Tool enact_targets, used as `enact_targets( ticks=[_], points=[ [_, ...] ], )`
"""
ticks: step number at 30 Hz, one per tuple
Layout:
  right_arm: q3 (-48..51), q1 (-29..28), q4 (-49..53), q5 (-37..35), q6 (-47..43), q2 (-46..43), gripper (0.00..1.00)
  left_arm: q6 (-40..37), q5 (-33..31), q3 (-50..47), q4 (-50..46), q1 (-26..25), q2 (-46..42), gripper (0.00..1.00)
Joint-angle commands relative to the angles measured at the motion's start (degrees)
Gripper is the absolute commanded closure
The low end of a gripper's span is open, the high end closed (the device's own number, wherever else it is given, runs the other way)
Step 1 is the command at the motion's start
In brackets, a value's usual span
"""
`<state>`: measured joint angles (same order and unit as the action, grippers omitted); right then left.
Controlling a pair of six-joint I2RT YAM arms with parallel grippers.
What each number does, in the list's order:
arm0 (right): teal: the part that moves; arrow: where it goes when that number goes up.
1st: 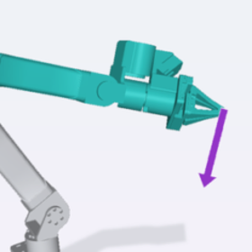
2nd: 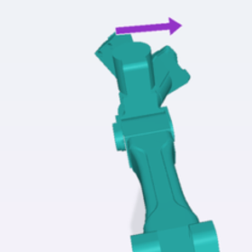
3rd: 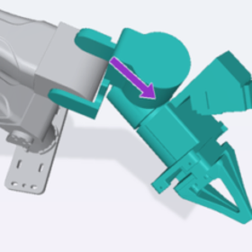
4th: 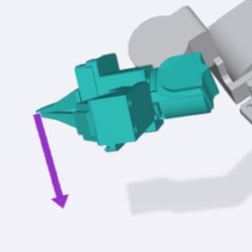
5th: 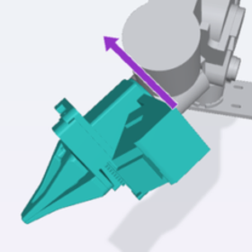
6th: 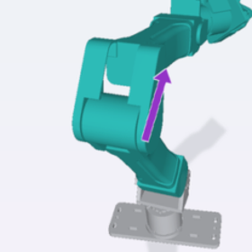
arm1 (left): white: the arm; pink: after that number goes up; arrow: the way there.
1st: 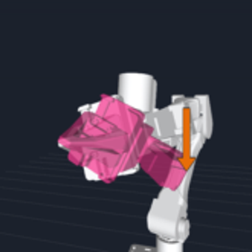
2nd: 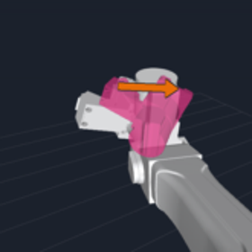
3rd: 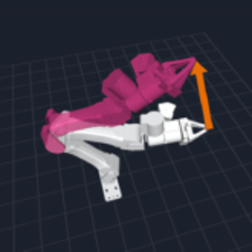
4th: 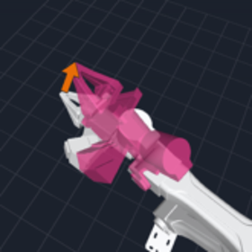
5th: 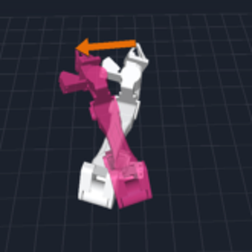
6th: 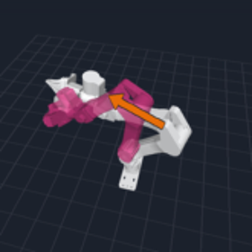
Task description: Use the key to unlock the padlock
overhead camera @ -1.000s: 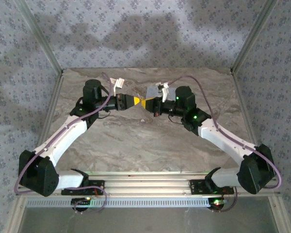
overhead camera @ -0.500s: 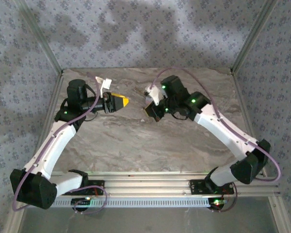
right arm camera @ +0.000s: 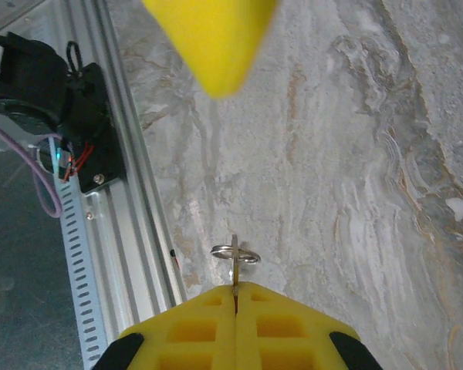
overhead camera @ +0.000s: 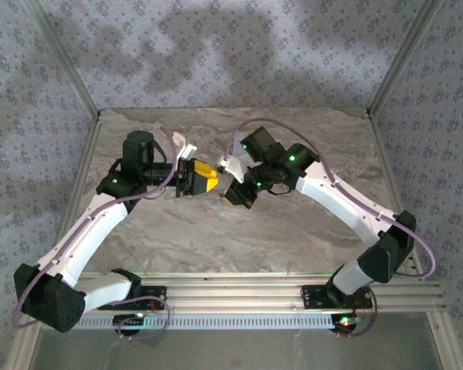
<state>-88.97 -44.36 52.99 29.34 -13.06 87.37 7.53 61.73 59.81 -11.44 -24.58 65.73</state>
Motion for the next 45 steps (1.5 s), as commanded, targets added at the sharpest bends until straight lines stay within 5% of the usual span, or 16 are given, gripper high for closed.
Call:
enact_targets(
  ticks=[1, 17, 23, 28, 32, 38, 41, 45],
  points=[
    [-0.47, 0.88, 0.31, 4.8, -1.86, -3.03, 1.0, -2.87, 2.09, -0.09, -0.51, -0.96, 0.25, 0.61],
    [1.78, 2.35, -2.28, 8.36, -0.73, -5.94, 1.0, -7.05, -1.73, 1.57, -6.35, -3.83, 2.83, 0.65],
    [2.13, 2.37, -2.47, 8.01, -0.72, -6.4, 1.0, -8.5, -1.7, 2.72, -9.27, -4.63, 4.39, 0.75],
    [2.3, 2.43, -2.48, 7.58, -0.37, -6.67, 1.0, -9.02, -1.71, 3.05, -10.53, -4.99, 4.83, 0.96],
    [3.82, 3.28, -5.44, 6.78, 2.08, -8.06, 1.0, -8.39, -2.51, 3.12, -10.44, -4.98, 4.66, 1.0],
    [13.88, 7.8, -22.34, 6.58, 9.51, -15.83, 0.66, -3.86, -6.53, 3.24, -8.41, -4.09, 4.23, 1.0],
    [20.07, 10.91, -33.5, 0.63, 19.52, -20.85, 0.45, 3.86, -10.07, 0.67, -1.84, -0.68, 2.84, 1.0],
    [25.81, 15.71, -37.44, -7.16, 33.93, -23.3, 0.39, 19.98, -13.8, -5.56, 11.69, 9.0, 0.31, 1.0]
  ],
)
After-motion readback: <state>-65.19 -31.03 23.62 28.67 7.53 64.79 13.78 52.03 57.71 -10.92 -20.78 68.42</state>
